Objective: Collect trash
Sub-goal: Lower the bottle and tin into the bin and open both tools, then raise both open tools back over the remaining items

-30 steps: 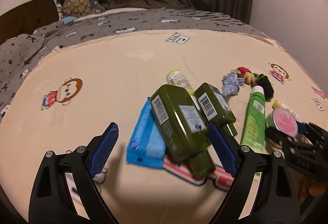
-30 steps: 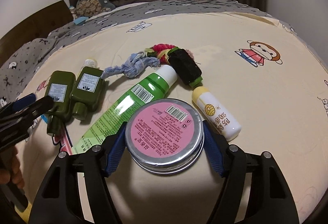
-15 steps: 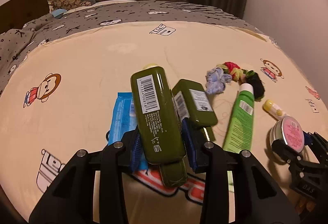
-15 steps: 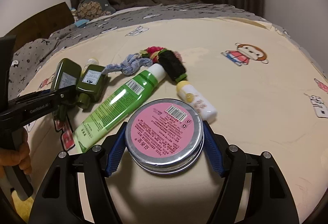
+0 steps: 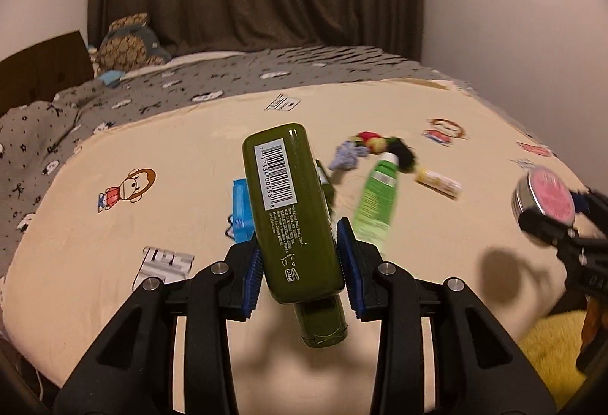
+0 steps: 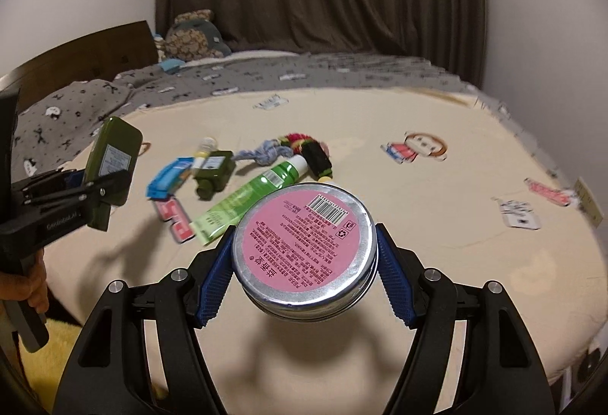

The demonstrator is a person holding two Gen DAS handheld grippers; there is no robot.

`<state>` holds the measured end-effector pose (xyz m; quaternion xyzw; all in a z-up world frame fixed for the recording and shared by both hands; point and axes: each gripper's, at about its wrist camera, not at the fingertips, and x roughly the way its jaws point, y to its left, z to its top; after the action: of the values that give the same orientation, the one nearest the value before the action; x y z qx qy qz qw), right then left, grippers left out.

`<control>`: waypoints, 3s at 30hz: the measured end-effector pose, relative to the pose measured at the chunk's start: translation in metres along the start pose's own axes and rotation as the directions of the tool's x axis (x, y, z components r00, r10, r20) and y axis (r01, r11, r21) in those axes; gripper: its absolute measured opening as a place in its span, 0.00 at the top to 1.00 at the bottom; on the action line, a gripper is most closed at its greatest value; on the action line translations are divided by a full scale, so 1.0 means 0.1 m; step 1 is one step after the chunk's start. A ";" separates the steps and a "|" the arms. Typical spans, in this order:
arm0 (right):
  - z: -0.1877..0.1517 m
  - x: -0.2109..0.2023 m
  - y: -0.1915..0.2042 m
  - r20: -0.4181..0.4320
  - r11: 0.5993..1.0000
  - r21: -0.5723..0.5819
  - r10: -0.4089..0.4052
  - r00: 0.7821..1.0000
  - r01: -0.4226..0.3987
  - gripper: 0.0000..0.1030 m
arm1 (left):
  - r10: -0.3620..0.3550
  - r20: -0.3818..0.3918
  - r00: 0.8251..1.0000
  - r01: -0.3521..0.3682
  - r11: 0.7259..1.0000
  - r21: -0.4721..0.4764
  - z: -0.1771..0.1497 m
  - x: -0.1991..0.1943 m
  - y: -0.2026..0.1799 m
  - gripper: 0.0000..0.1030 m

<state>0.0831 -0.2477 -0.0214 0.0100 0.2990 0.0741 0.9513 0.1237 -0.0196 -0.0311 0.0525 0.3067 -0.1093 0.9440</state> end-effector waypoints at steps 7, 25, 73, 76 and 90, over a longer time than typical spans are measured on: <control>-0.27 -0.54 0.13 0.028 0.998 -0.052 0.023 0.999 -0.022 0.31 | -0.054 0.036 0.998 0.053 0.998 0.033 -0.39 -0.61 -0.20 0.67; -1.39 -0.52 0.32 -0.228 0.991 0.051 0.131 0.965 -0.123 0.31 | -0.226 -0.247 0.942 0.241 0.970 0.030 -1.68 -0.70 -0.57 0.67; -0.77 -0.11 -0.02 -0.162 1.000 -0.003 -0.005 0.987 0.004 0.18 | -0.056 -0.221 0.974 0.055 0.998 -0.008 -1.26 -0.29 0.03 0.24; -0.53 0.10 -0.09 -0.152 1.000 0.002 -0.029 0.988 0.029 0.18 | -0.023 -0.179 0.984 0.021 1.000 -0.012 -0.98 -0.20 0.17 0.22; 0.04 1.09 -0.40 -0.177 0.997 0.033 -0.069 0.982 0.076 0.24 | 0.096 -0.148 0.984 -0.108 0.992 -0.070 -0.02 0.83 0.43 0.20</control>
<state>0.1789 -0.2709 -0.0826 0.0114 0.3835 0.0343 0.9228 0.1985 0.0082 -0.0799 0.0390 0.3753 -0.0446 0.9250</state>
